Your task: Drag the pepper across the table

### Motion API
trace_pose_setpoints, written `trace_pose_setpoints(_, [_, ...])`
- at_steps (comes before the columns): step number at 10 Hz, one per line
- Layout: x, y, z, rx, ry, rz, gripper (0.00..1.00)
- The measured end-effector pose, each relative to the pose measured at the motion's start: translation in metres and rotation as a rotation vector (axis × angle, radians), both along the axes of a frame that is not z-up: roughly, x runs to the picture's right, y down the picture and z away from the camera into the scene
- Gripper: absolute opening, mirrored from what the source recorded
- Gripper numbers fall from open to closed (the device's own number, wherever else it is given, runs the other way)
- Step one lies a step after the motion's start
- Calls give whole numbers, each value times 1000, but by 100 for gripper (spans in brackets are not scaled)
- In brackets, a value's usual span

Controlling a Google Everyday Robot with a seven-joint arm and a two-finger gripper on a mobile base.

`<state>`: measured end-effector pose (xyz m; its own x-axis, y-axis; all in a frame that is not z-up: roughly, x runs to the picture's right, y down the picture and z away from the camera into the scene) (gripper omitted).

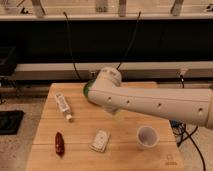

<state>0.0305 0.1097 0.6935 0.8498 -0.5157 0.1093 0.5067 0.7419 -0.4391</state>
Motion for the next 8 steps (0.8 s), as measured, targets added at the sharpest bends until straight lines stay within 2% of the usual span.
trace_pose_setpoints(6, [-68, 15, 6, -25, -57, -133, 80])
trace_pose_setpoints(8, [-75, 21, 9, -35, -74, -169, 80])
